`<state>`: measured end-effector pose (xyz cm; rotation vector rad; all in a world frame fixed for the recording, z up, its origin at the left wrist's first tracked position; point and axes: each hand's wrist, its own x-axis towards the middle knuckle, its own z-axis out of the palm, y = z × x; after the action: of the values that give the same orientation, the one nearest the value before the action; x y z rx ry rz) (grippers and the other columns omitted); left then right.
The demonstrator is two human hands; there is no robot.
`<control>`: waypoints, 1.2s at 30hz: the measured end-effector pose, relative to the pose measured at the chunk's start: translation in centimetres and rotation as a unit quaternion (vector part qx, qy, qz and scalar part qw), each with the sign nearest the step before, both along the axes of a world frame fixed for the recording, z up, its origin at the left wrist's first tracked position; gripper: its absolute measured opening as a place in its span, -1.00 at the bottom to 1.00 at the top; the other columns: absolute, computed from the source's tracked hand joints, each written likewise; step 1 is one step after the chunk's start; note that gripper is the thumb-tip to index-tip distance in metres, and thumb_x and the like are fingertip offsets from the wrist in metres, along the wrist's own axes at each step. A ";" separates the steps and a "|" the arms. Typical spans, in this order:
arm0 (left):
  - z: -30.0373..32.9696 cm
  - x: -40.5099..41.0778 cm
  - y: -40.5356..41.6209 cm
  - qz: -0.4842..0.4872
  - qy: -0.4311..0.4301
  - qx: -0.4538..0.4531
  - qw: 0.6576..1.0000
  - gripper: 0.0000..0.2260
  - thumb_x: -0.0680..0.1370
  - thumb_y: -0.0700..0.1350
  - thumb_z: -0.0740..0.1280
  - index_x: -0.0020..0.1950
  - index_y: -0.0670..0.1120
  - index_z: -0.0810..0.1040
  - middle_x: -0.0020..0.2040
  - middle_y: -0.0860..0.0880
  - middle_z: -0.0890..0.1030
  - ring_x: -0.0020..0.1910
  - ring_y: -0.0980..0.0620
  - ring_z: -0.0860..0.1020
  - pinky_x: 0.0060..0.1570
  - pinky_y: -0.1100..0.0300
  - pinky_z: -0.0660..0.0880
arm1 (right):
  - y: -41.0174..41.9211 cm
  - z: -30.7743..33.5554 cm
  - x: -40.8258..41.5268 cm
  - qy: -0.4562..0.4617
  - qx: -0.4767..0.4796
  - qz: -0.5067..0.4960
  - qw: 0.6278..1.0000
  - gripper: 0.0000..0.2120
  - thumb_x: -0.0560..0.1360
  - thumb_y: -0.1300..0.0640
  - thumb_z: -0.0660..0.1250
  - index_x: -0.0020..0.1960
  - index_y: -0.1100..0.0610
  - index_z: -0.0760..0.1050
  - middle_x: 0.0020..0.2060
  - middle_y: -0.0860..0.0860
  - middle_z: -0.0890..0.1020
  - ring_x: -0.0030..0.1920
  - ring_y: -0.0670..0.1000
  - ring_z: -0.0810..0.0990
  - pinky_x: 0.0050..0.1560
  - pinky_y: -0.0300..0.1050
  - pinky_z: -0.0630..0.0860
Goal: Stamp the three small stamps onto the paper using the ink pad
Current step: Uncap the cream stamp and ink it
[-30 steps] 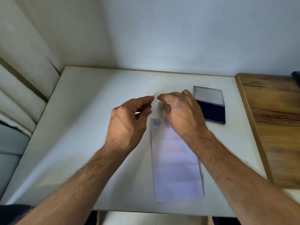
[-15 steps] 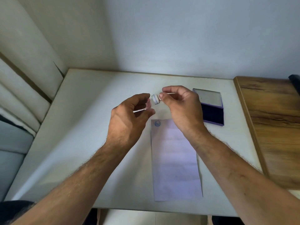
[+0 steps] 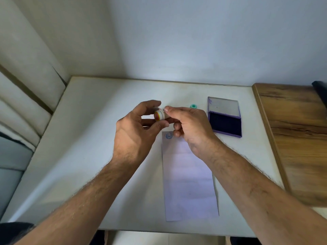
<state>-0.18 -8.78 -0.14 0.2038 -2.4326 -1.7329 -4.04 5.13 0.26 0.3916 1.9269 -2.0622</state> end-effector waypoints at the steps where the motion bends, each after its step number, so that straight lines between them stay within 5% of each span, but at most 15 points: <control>1: 0.0 0.0 0.0 -0.002 0.007 -0.003 1.000 -0.69 0.42 -0.13 0.54 0.10 0.13 0.63 -0.05 0.23 0.68 -0.15 0.26 0.67 -0.23 0.47 0.49 | 0.0 0.0 -0.1 -0.005 -0.005 -0.002 1.000 -0.89 0.39 0.03 0.49 -0.19 0.06 0.73 -0.35 0.05 0.67 -0.45 -0.05 0.38 -0.46 -0.19 0.40; 5: -0.3 0.0 0.1 -0.003 0.014 -0.006 1.000 -0.73 0.46 -0.15 0.51 0.11 0.10 0.65 -0.05 0.12 0.71 -0.12 0.28 0.67 -0.20 0.48 0.47 | 0.0 0.0 -0.2 -0.018 -0.008 -0.001 1.000 -0.88 0.42 0.01 0.48 -0.23 0.03 0.73 -0.35 0.05 0.68 -0.44 -0.06 0.40 -0.48 -0.20 0.40; 11: -0.5 -0.1 -0.2 0.006 0.017 -0.001 1.000 -0.70 0.49 -0.11 0.47 0.18 0.15 0.62 -0.04 0.22 0.71 -0.06 0.28 0.66 -0.09 0.36 0.51 | 0.1 0.3 -0.3 -0.040 -0.057 0.017 0.997 -0.75 0.46 -0.01 0.48 -0.36 0.04 0.70 -0.45 0.01 0.60 -0.48 -0.07 0.39 -0.51 -0.22 0.37; 16: -0.3 -0.1 -0.4 0.005 0.029 0.025 0.999 -0.73 0.48 -0.14 0.49 0.12 0.15 0.64 -0.05 0.23 0.70 -0.16 0.30 0.65 -0.18 0.41 0.48 | 0.2 0.5 -0.5 -0.056 -0.100 0.030 0.993 -0.79 0.48 0.03 0.46 -0.22 0.17 0.65 -0.44 0.04 0.62 -0.47 -0.06 0.38 -0.52 -0.23 0.36; 21: -0.2 -0.3 -0.5 0.012 0.011 0.042 0.999 -0.64 0.47 -0.22 0.49 0.13 0.19 0.63 -0.04 0.30 0.68 -0.05 0.27 0.67 -0.13 0.44 0.49 | 0.5 0.7 -0.7 -0.055 -0.139 0.038 0.988 -0.85 0.48 0.13 0.46 -0.20 0.20 0.65 -0.41 0.07 0.62 -0.47 -0.06 0.41 -0.51 -0.23 0.38; 29: 0.0 -0.5 -0.7 0.007 0.008 0.087 0.996 -0.69 0.40 -0.18 0.54 0.05 0.16 0.67 -0.19 0.13 0.73 -0.18 0.28 0.64 -0.19 0.47 0.47 | 1.0 0.3 -1.1 -0.016 -0.113 0.069 0.991 -0.91 0.47 0.22 0.44 -0.16 0.24 0.67 -0.42 0.07 0.61 -0.47 -0.07 0.44 -0.48 -0.22 0.42; 36: -0.3 -0.9 -0.9 0.006 -0.025 0.143 0.989 -0.68 0.37 -0.26 0.55 0.00 0.11 0.70 -0.17 0.01 0.73 -0.12 0.03 0.71 -0.05 0.20 0.62 | 1.3 -0.3 -1.3 0.027 -0.070 0.084 0.994 -0.92 0.45 0.22 0.45 -0.19 0.17 0.72 -0.42 0.08 0.60 -0.43 -0.02 0.46 -0.45 -0.19 0.46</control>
<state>-1.11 -9.64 -0.47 0.2965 -2.1976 -2.0903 -5.35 6.40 -0.01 0.1388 1.7653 -2.0991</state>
